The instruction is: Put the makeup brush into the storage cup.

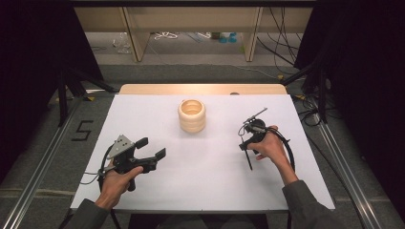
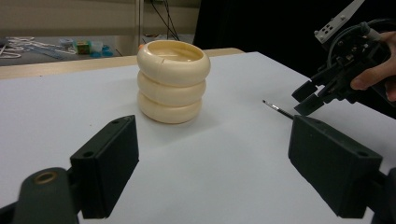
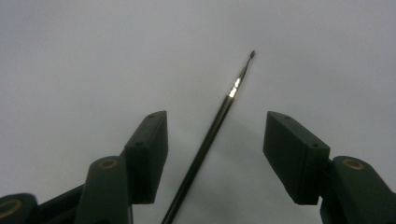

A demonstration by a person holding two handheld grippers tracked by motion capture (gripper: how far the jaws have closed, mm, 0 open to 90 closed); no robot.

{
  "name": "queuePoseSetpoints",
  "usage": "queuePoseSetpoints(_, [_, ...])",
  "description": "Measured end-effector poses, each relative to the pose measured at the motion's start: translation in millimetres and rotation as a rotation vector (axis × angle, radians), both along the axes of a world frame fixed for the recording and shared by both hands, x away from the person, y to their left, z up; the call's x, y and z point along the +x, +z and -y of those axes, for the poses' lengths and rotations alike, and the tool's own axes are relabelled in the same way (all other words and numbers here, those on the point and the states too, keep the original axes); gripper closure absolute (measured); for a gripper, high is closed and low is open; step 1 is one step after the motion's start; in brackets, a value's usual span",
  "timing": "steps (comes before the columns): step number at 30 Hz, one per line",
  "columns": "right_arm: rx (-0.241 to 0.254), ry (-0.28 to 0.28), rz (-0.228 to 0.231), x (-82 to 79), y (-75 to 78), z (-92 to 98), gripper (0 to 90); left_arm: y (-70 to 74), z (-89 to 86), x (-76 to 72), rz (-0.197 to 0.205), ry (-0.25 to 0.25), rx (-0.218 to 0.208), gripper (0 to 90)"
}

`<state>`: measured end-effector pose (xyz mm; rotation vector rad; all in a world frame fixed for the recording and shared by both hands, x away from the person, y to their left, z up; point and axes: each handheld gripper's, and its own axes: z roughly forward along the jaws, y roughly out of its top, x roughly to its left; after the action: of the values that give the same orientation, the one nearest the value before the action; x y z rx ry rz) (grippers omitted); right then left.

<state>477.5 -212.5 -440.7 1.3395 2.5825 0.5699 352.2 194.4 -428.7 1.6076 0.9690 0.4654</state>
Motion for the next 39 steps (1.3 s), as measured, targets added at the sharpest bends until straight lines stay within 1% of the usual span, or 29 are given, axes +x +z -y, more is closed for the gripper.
queuePoseSetpoints(1, [-0.006,0.008,0.003,0.8,-0.9,0.2,42.6,0.0,0.0,0.0,0.0,0.0,0.0,15.5])
queuePoseSetpoints(2, [0.002,-0.014,-0.013,0.7,-0.8,-1.2,43.2,0.0,0.0,0.0,0.0,0.0,0.0,15.5])
queuePoseSetpoints(3, [-0.005,-0.005,-0.01,1.6,-0.7,-0.9,43.8,0.0,-0.1,0.0,0.0,0.0,0.0,15.5])
queuePoseSetpoints(4, [-0.012,-0.007,-0.015,2.4,-1.1,-1.6,44.3,0.0,-0.1,0.0,0.0,0.0,0.0,15.5])
queuePoseSetpoints(7, [-0.014,0.002,-0.028,3.6,-1.9,-2.9,46.2,0.0,0.0,0.0,0.0,0.0,0.0,15.5])
queuePoseSetpoints(8, [-0.022,0.012,-0.028,4.6,-2.2,-2.9,46.5,0.0,0.0,0.0,0.0,0.0,-0.001,15.5])
queuePoseSetpoints(9, [-0.043,-0.001,-0.049,5.8,-2.4,-4.9,46.7,0.0,-0.1,0.0,0.0,0.0,0.0,15.5])
queuePoseSetpoints(10, [-0.043,-0.001,-0.049,5.8,-2.4,-4.9,46.7,0.0,-0.2,0.0,0.0,0.0,0.001,15.5])
queuePoseSetpoints(11, [-0.029,0.006,-0.04,6.1,-3.5,-4.9,46.9,0.1,-0.2,0.0,0.0,0.001,0.0,15.5])
queuePoseSetpoints(12, [-0.031,-0.013,-0.061,5.6,-3.6,-6.6,47.4,0.1,-0.3,0.0,0.0,0.001,0.001,15.5])
queuePoseSetpoints(13, [-0.044,-0.011,-0.066,6.2,-3.9,-6.9,48.2,0.1,-0.3,0.0,0.0,0.001,0.0,15.5])
queuePoseSetpoints(14, [-0.042,0.007,-0.056,6.9,-5.5,-5.8,48.4,0.1,-0.2,0.0,0.0,0.0,0.0,15.5])
queuePoseSetpoints(15, [-0.051,0.015,-0.063,7.7,-5.7,-5.9,48.9,0.1,-0.2,0.0,0.0,0.0,0.0,15.5])
queuePoseSetpoints(16, [-0.053,0.012,-0.074,7.7,-6.2,-6.4,49.4,0.1,-0.1,0.0,0.0,0.0,0.0,15.5])
queuePoseSetpoints(17, [-0.066,0.008,-0.08,8.2,-6.4,-6.9,49.8,0.1,-0.2,0.0,0.0,0.0,0.0,15.5])
queuePoseSetpoints(18, [-0.058,-0.003,-0.08,7.8,-7.1,-7.8,50.3,0.1,-0.2,0.0,0.0,0.001,0.0,15.5])
queuePoseSetpoints(19, [-0.06,-0.003,-0.094,7.7,-7.0,-8.0,50.9,0.1,-0.2,0.0,0.0,0.001,0.0,15.5])
queuePoseSetpoints(21, [-0.065,0.029,-0.081,9.3,-9.1,-7.2,52.2,0.1,-0.2,0.0,0.0,0.001,0.0,15.5])
queuePoseSetpoints(22, [-0.065,0.029,-0.081,9.3,-9.1,-7.2,52.2,0.1,-0.1,0.0,0.0,0.001,0.0,15.5])
queuePoseSetpoints(23, [-0.065,0.01,-0.085,8.6,-9.5,-8.9,52.9,0.1,-0.2,0.0,0.0,0.001,0.0,15.5])
queuePoseSetpoints(24, [-0.072,0.022,-0.101,8.8,-8.1,-8.6,53.8,0.1,-0.2,0.0,0.0,0.001,0.0,15.6])
queuePoseSetpoints(26, [-0.077,0.026,-0.102,9.4,-8.6,-8.9,55.0,0.2,-0.2,0.0,0.0,0.001,0.0,15.5])
queuePoseSetpoints(28, [-0.08,0.042,-0.1,10.3,-9.1,-9.2,56.4,0.1,-0.2,-0.1,0.0,0.001,0.0,15.5])
queuePoseSetpoints(31, [-0.081,0.037,-0.115,9.6,-9.3,-10.2,58.2,0.2,-0.2,0.0,0.0,0.001,-0.001,15.5])
queuePoseSetpoints(32, [-0.093,0.043,-0.122,9.8,-8.9,-10.2,59.5,0.1,-0.2,-0.1,0.0,0.001,-0.001,15.5])
queuePoseSetpoints(33, [-0.093,0.043,-0.122,9.8,-8.9,-10.2,59.5,0.2,-0.2,-0.1,0.0,0.001,0.0,15.5])
queuePoseSetpoints(34, [-0.092,0.036,-0.143,9.1,-8.8,-10.9,60.7,0.2,-0.2,-0.1,0.0,0.001,0.0,15.5])
queuePoseSetpoints(36, [-0.085,0.031,-0.134,8.8,-9.6,-11.1,61.4,0.2,-0.3,-0.1,0.0,0.001,0.0,15.5])
queuePoseSetpoints(39, [-0.083,0.024,-0.155,9.3,-9.8,-11.0,63.0,0.3,-0.3,-0.1,0.0,0.002,-0.001,15.5])
